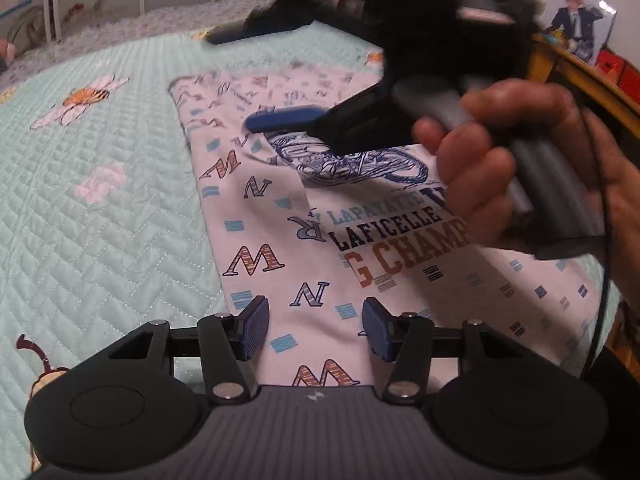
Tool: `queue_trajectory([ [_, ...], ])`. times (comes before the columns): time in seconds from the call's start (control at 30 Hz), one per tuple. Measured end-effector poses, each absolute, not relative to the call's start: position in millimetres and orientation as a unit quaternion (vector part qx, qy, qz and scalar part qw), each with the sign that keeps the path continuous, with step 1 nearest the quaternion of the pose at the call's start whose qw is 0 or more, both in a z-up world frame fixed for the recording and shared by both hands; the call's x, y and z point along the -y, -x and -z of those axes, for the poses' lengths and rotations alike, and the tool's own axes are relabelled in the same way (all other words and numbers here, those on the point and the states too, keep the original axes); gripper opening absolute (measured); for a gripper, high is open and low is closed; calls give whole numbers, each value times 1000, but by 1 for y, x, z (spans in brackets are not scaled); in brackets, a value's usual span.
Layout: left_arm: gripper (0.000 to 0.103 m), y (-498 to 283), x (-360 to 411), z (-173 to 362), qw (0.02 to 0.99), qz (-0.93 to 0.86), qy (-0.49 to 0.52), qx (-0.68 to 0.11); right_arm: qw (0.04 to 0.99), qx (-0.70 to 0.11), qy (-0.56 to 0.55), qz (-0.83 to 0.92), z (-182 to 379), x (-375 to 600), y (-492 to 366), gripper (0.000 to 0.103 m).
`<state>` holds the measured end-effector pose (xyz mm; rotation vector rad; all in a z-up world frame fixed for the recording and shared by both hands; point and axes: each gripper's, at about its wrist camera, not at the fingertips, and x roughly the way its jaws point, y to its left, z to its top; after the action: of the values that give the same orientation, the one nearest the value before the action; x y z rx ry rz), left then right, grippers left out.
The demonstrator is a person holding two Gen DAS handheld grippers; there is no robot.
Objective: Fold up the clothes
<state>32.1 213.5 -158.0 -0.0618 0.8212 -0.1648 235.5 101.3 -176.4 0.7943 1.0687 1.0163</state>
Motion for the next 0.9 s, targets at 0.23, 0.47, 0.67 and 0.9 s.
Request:
queue_trajectory([
  [0.23, 56, -26, -215, 158, 910, 78, 25, -407, 734, -451, -288, -419, 181, -102, -240, 34],
  [0.47, 57, -29, -216, 156, 907, 70, 24, -416, 775, -434, -304, -345, 183, -45, -240, 35],
  [0.67, 58, -32, -219, 146, 901, 55, 61, -426, 809, -365, -396, -237, 174, 56, -247, 44],
  [0.9, 58, -42, -226, 118, 922, 55, 97, -372, 814, -314, -472, -127, 183, 144, -276, 52],
])
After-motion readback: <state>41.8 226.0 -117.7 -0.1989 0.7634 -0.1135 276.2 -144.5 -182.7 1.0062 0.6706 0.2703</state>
